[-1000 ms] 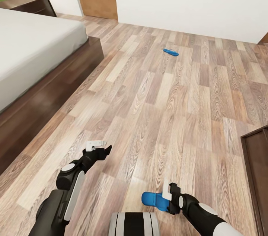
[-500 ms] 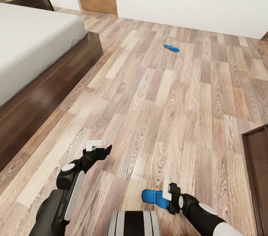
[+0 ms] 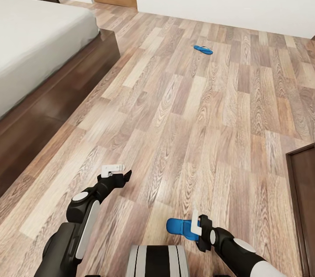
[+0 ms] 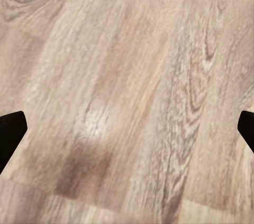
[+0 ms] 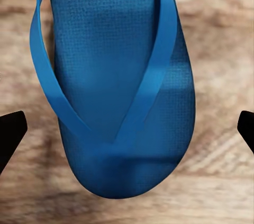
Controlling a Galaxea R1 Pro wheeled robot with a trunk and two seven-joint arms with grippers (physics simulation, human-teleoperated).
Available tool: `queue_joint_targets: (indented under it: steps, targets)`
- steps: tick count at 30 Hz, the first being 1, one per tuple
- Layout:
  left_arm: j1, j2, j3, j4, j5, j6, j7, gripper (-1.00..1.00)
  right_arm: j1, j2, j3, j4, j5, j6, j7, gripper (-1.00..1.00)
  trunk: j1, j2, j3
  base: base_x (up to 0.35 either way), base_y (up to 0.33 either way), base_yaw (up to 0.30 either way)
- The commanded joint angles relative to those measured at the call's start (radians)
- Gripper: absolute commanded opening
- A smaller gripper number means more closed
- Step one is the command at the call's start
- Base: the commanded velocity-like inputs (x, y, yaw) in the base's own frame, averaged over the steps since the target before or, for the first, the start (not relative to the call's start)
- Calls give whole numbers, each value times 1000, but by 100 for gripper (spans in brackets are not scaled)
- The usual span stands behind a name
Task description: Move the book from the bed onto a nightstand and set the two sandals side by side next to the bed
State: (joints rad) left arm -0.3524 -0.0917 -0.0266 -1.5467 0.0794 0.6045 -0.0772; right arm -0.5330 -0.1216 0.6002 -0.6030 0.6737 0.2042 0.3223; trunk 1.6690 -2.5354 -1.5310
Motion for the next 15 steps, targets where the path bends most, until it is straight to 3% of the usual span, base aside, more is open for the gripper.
queue_joint_targets:
  steps: [1, 10, 15]
  targets:
    - [0, 0, 1, -1, 7, 6, 0, 100, 0, -1, 4, -3, 9, 5, 4, 100, 0, 0, -1, 0, 0, 0]
    - [0, 1, 1, -1, 7, 6, 0, 100, -1, -3, 3, -3, 9, -2, 4, 100, 0, 0, -1, 0, 0, 0]
    - [0, 1, 0, -1, 7, 6, 0, 100, -1, -3, 3, -4, 9, -63, 4, 100, 0, 0, -1, 0, 0, 0]
